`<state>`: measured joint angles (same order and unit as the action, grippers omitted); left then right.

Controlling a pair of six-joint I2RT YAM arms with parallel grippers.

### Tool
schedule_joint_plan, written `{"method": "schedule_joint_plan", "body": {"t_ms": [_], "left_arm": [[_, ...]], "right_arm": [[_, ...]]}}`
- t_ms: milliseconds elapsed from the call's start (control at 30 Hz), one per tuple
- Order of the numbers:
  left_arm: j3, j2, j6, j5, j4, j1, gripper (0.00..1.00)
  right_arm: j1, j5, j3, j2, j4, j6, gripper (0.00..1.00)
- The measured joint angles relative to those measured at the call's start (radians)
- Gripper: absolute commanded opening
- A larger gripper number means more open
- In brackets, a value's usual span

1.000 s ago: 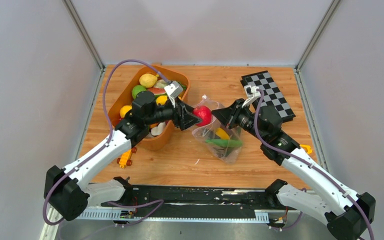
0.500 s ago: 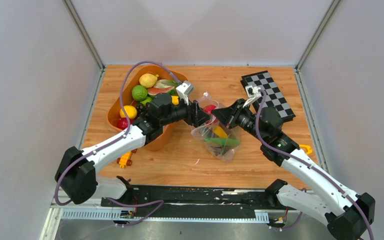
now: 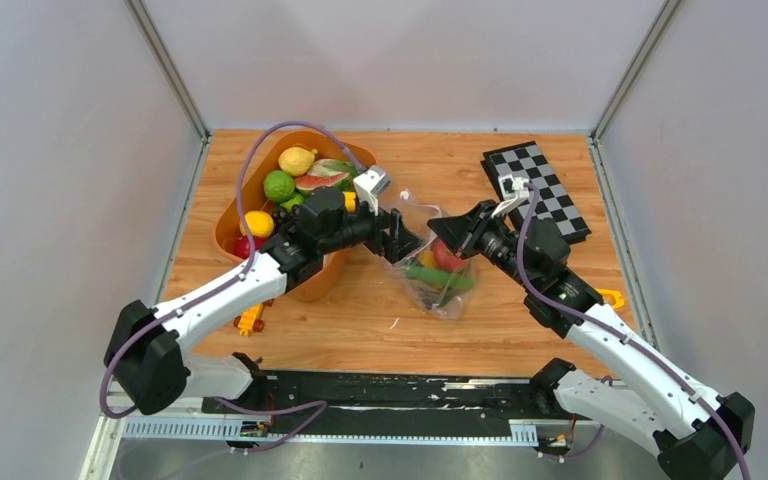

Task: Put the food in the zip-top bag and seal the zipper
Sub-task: Pick up the fake vegetable from the bin.

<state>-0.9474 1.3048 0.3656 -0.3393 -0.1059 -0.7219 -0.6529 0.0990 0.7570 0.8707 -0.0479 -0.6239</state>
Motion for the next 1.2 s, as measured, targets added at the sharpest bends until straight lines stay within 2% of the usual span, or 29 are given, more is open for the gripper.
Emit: {"method": "schedule_joint_plan", "body": {"t_ms": [367, 600, 900, 967, 1200], "left_arm": [[-0.013, -0.227, -0.138, 0.239, 0.163, -0.002, 1.0], [-0.028, -0.256, -0.188, 0.377, 0.261, 0.019, 1.0], [-0.028, -0.148, -0.067, 0.426, 0.328, 0.284, 1.0], [-0.028, -0.106, -0.044, 0.416, 0.33, 0.302, 0.99], [-0.029, 0.025, 0.03, 0.374, 0.333, 0.312, 0.88]], "right_arm": [[0.0, -0.072, 0.0, -0.041, 0.035, 0.018, 0.0], [0.0, -0.068, 0.0, -0.037, 0.037, 0.025, 0.0], [0.0, -0.052, 0.0, -0.028, 0.039, 0.027, 0.0], [0.0, -0.049, 0.0, -0.028, 0.04, 0.027, 0.0], [0.0, -0.046, 0.0, -0.029, 0.052, 0.027, 0.0]]}}
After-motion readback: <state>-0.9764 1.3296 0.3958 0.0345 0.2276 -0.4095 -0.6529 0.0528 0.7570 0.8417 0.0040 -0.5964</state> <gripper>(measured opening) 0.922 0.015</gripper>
